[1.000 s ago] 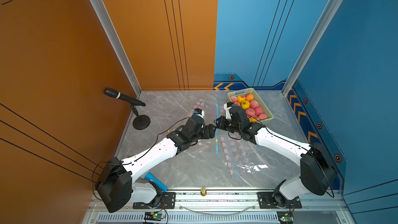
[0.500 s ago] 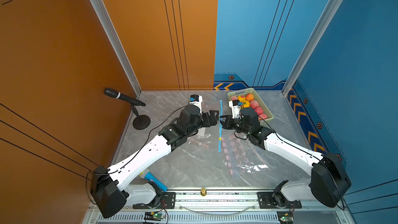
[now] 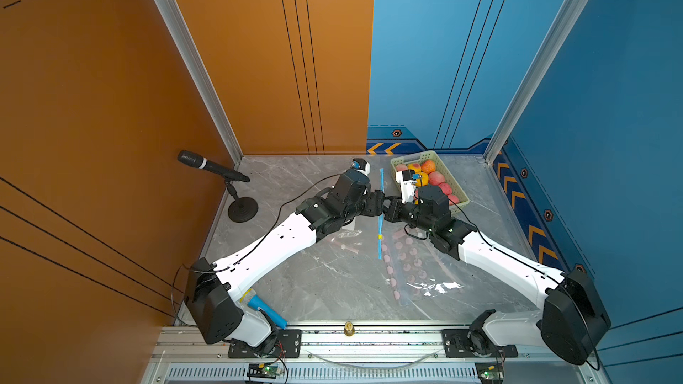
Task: Place the peach in a zip-top bag and seal the zipper
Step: Open the zipper of the food storage bag at the center of the board.
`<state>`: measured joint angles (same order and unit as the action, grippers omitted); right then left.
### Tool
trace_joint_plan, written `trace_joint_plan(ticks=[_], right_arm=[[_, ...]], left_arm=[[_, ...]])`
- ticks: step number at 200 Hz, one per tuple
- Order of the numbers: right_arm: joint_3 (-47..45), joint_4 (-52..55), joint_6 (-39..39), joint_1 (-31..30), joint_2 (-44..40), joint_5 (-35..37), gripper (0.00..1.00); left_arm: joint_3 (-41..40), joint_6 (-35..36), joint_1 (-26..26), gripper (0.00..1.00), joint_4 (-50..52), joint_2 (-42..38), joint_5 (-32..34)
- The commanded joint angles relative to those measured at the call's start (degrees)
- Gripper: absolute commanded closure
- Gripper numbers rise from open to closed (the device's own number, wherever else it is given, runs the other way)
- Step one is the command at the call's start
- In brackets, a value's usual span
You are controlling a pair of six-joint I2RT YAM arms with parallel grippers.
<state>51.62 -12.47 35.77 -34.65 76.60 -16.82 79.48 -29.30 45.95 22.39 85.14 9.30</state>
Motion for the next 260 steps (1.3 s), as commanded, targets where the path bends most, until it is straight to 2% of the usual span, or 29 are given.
trace_joint_plan(ticks=[1, 45, 81, 123, 156, 206, 223, 240, 250, 260], right_arm=[[-0.21, -0.54, -1.64, -0.67, -1.5, 0.91, 1.0], [1.38, 3.73, -4.79, -2.51, -1.14, 4.35, 1.0], [5.86, 12.3, -9.25, -6.46, 1.05, 11.78, 1.0], [8.06, 14.29, -9.44, -8.6, 2.27, 16.04, 1.0], [8.15, 14.89, -9.14, -8.52, 1.98, 19.31, 1.0], [7.47, 13.91, -8.17, -8.02, 2.3, 19.48, 1.0], [7.53, 12.98, -8.04, -8.08, 2.67, 18.69, 1.0], [7.88, 12.56, -7.97, -8.63, 3.11, 18.48, 1.0], [8.14, 12.56, -7.97, -8.85, 3.27, 18.71, 1.0], [8.24, 12.63, -7.99, -8.98, 3.38, 18.81, 1.0]], left_arm=[[1.79, 1.65, 0.5, 0.35, 4.53, 1.27, 3.76], [3.19, 1.67, 0.53, 0.46, 5.64, 2.17, 8.87], [5.32, 2.96, 1.11, 0.46, 5.95, 3.91, 10.47], [5.05, 1.15, 0.98, 0.48, 7.46, 5.7, 11.27], [3.18, -1.4, 0.4, 0.61, 7.84, 5.02, 11.04], [1.11, -3.14, 0.18, 0.63, 7.85, 3.94, 9.45], [0.68, -3.97, 0.27, 0.58, 7.58, 4.62, 8.82], [0.5, -4.65, 0.25, 0.58, 7.13, 5.5, 7.67], [0.5, -4.94, 0.23, 0.63, 7.02, 5.82, 7.4], [0.46, -5.23, 0.19, 0.74, 6.89, 5.77, 7.33]])
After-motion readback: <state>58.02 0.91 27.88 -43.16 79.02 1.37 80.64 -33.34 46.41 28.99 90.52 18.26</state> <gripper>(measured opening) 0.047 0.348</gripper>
